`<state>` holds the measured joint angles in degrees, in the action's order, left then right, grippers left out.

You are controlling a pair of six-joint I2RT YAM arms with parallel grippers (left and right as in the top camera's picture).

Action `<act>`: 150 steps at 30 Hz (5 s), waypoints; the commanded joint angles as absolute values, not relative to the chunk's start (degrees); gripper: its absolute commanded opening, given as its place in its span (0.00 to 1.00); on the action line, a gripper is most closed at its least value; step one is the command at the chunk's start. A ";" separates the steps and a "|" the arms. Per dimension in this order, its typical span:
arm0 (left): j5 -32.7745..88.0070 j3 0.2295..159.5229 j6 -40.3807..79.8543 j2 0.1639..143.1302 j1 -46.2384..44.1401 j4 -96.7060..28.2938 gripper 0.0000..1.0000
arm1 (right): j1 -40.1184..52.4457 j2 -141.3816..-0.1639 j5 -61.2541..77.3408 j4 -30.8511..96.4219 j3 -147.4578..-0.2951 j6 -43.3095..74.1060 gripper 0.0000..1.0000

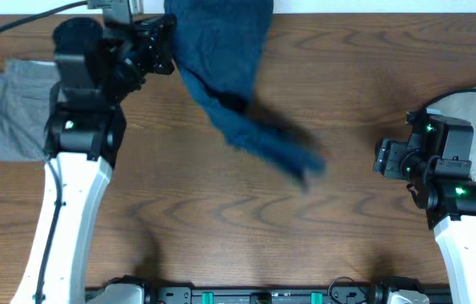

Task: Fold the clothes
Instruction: 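Grasp the blue shorts with the left gripper and drag them to center, then regrasp the shorts' top edge with the left gripper and lift, then lay the shorts flat on the table and release the left gripper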

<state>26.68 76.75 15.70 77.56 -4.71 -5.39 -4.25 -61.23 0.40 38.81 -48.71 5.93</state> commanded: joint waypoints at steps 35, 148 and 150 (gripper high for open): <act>2.83 77.84 12.08 105.93 -3.03 -19.62 0.63 | -3.79 -61.41 -1.69 42.70 -49.82 6.66 0.87; 7.42 89.25 13.56 94.74 -22.72 -47.40 0.35 | -3.70 -63.00 14.22 35.53 -49.82 2.13 0.92; 7.42 88.90 16.21 95.11 -20.56 -50.61 0.42 | -3.68 -64.71 16.21 34.96 -49.82 1.61 0.93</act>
<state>9.91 88.82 12.75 94.43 -22.98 -47.88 -4.25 -62.81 8.71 35.24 -48.82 4.01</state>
